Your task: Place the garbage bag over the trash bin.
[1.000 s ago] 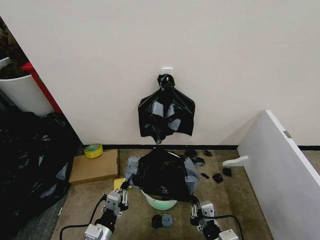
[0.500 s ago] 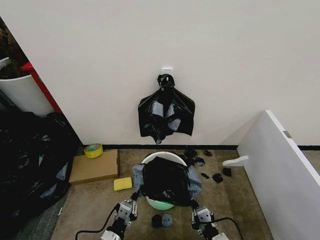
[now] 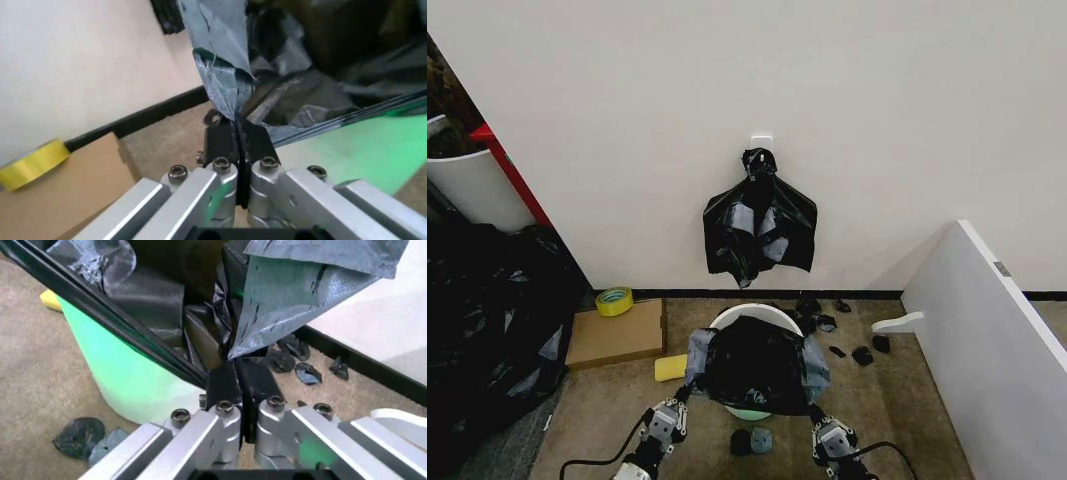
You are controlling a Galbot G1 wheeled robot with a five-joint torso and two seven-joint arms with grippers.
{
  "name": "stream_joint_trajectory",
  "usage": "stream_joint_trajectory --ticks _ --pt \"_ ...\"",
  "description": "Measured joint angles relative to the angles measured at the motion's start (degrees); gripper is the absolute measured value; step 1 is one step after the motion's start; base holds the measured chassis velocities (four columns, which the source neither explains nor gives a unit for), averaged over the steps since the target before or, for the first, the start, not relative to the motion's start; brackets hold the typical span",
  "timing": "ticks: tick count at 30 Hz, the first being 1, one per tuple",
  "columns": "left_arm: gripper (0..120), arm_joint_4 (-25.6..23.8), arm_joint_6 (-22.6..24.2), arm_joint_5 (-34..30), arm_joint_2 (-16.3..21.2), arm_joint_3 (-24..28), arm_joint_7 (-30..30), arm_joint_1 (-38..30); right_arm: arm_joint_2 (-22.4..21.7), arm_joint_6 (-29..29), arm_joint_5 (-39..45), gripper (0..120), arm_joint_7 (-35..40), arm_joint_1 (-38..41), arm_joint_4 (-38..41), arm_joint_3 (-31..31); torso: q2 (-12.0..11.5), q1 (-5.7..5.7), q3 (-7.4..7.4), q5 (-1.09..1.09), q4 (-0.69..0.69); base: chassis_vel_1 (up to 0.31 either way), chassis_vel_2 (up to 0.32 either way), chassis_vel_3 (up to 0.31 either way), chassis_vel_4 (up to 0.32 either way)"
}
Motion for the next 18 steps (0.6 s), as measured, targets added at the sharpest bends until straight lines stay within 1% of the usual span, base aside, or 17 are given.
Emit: stream_joint_trajectory --ticks 6,9,14,18 --pt "0 2.5 0.59 -0.92 -1.28 0.79 -0.18 -1.72 1.32 0.66 -2.83 0 -0.76 1.46 -2.94 0.36 0.0 0.0 0.0 0.0 0.0 0.0 0.0 0.0 0.0" --pt "0 4.47 1.37 -1.64 -2.43 1.81 -0.54 -3.07 2.22 2.12 -6.05 0 -1.68 2.18 -5.74 0.72 0.0 0.0 0.0 0.0 0.0 0.0 0.0 0.0 0.0" --pt "0 5.51 2.24 -2.27 -3.12 2.9 -0.64 -3.7 2.75 3.57 -8.68 0 -2.45 2.54 -7.86 1.04 0.0 0.0 0.0 0.0 0.0 0.0 0.0 0.0 0.0" --pt "0 5.52 2.47 -2.32 -3.11 3.38 -0.66 -3.49 2.62 3.84 -9.87 0 -2.68 1.86 -7.83 0.85 0.0 0.0 0.0 0.0 0.0 0.0 0.0 0.0 0.0"
